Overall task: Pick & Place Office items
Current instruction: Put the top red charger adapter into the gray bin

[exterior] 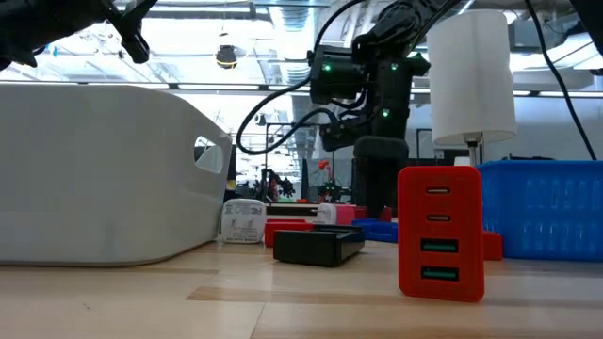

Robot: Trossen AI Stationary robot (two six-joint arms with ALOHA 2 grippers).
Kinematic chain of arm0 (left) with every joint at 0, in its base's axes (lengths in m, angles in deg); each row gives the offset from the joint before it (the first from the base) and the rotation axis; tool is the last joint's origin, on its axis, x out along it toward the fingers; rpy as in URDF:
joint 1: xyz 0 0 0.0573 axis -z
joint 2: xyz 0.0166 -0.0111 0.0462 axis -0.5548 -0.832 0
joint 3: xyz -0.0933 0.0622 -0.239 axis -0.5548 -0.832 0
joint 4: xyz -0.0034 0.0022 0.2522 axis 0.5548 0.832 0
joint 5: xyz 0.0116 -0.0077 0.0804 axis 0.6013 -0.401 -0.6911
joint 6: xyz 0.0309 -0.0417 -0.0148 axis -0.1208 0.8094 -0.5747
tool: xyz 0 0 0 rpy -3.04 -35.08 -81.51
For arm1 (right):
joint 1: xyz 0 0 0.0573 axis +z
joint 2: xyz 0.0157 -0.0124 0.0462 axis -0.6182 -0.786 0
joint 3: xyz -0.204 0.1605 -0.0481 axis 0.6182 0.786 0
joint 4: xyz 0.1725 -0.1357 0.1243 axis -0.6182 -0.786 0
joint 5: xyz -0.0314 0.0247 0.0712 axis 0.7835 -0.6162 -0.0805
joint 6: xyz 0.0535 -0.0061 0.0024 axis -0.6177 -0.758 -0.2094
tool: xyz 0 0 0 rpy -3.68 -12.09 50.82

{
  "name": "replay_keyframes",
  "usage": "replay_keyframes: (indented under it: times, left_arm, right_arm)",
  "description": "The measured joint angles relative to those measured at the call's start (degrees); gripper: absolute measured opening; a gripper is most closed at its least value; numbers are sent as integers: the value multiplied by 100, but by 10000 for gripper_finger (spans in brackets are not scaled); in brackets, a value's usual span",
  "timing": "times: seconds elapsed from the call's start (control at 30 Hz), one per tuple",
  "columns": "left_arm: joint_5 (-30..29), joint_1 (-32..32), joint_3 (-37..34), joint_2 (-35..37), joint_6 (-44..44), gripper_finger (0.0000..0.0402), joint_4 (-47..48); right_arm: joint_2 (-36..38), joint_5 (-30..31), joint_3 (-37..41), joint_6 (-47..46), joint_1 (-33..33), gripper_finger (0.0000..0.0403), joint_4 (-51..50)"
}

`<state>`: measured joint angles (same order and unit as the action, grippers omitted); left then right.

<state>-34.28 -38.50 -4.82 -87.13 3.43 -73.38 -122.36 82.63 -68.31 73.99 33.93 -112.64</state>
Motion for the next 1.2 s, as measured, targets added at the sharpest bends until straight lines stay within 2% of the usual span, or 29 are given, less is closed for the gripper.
replay_keyframes:
  times: [0.23,0.47,0.93,1.2]
  left_arm:
    - [2,1,0,0,-1,186,0]
    - [47,2,-2,0,-1,184,0]
    - [454,4,-2,0,103,173,261]
    - [587,255,-9,-4,260,172,1158]
  right_arm:
    - [18,-68,-80,-677,10,194,-416]
    - [18,-492,-678,-897,283,201,-1141]
    - [18,-498,-2713,-955,1289,208,-2862]
    - [22,-480,-4042,-1235,1374,206,-2898]
